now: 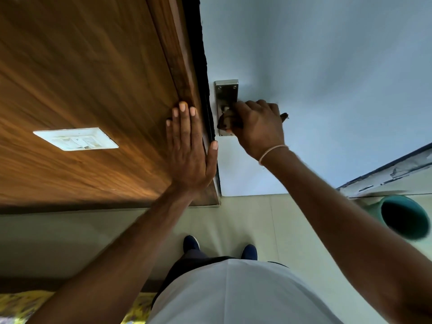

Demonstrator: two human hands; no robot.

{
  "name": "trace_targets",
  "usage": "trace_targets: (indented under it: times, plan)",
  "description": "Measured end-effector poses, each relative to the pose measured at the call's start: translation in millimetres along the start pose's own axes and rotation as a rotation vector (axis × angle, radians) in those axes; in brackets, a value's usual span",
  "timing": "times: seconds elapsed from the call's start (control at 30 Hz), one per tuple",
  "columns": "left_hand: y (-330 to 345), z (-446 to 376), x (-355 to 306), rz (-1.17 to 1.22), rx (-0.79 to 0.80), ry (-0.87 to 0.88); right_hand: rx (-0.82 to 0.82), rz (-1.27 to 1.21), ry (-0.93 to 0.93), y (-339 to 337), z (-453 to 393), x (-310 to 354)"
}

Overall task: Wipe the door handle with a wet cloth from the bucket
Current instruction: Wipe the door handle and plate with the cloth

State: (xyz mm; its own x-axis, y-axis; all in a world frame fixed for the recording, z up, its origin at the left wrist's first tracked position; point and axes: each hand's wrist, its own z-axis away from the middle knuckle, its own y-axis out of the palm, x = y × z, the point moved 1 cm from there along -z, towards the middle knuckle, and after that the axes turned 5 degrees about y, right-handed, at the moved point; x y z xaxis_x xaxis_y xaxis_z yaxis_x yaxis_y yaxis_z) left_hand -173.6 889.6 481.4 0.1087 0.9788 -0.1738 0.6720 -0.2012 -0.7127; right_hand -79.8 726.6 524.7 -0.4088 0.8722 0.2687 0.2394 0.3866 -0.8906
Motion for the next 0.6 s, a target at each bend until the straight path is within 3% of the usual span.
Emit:
trace_targets:
  times: [0.17,0.27,0.47,0.6]
  plan:
    - [0,0,1,-0.003,-0.003,0.003,0.137,-0.100,0.035,-20,-3,-47]
    - [0,1,1,-0.010,-0.004,0.002,0.179,-0.282,0.196,-25,8,-69]
    - [0,0,1,0.003,0.004,0.008,0.194,-0.883,0.581,-11,28,-83]
    - [1,1,1,0.015,0.002,0.000,0.140,-1.542,0.832,18,50,-64]
